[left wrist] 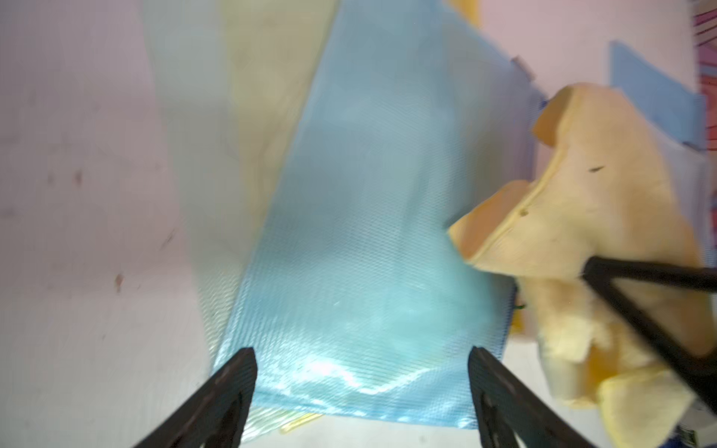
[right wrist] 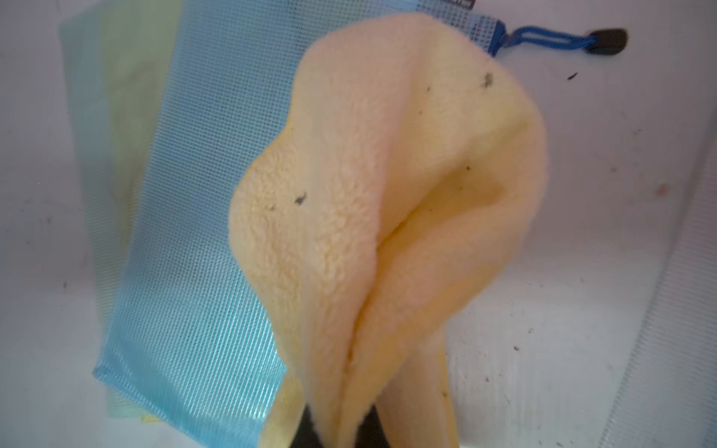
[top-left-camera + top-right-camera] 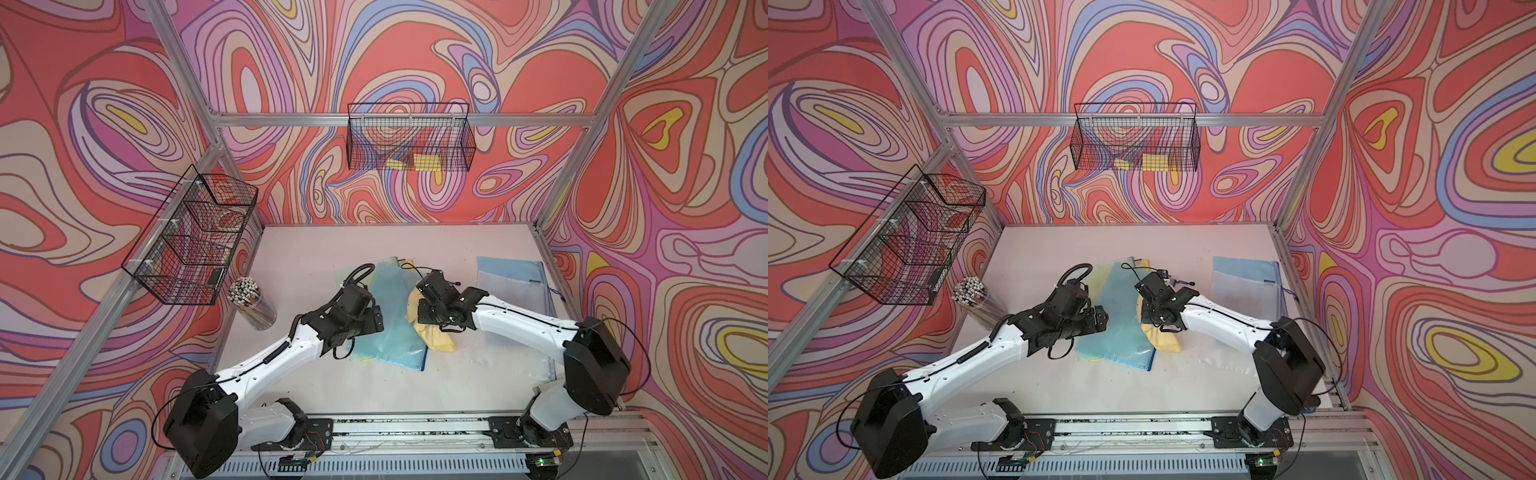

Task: Wipe the document bag
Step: Pick up the document bag.

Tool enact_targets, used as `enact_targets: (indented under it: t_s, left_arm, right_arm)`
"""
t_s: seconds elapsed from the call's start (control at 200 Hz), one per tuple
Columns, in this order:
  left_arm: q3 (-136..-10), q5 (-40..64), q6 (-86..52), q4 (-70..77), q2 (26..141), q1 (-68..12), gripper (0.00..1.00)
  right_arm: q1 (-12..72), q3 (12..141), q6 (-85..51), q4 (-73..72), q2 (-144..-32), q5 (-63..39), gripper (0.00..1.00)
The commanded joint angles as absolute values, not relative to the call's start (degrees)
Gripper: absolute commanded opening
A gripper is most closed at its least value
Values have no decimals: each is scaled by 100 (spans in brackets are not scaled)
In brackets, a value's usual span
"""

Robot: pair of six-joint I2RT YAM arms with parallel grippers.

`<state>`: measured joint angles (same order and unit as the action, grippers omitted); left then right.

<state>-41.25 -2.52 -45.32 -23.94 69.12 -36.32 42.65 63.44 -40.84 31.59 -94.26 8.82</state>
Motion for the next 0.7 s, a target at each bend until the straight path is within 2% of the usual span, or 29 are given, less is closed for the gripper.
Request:
enact_targets:
  t_s: [0.0, 0.275, 0.431, 0.696]
  left_arm:
    - [-3701, -86, -4923, -2389, 6513, -3534, 86]
    - [-3137, 17, -5092, -2219, 6368, -3481, 82]
    - [-3006, 17, -5192, -2201, 6365, -3471, 77]
    - [-2638, -292, -5295, -2364, 6164, -3445, 77]
  right_arm:
    - [4101, 6016, -4028, 2522, -9883, 521, 0]
    - [4069, 5298, -4399, 1756, -10563, -29, 0]
    - [4069, 5238, -4414, 1706, -10673, -103, 0]
    - [4067, 5302, -4354, 1731, -10764, -194, 0]
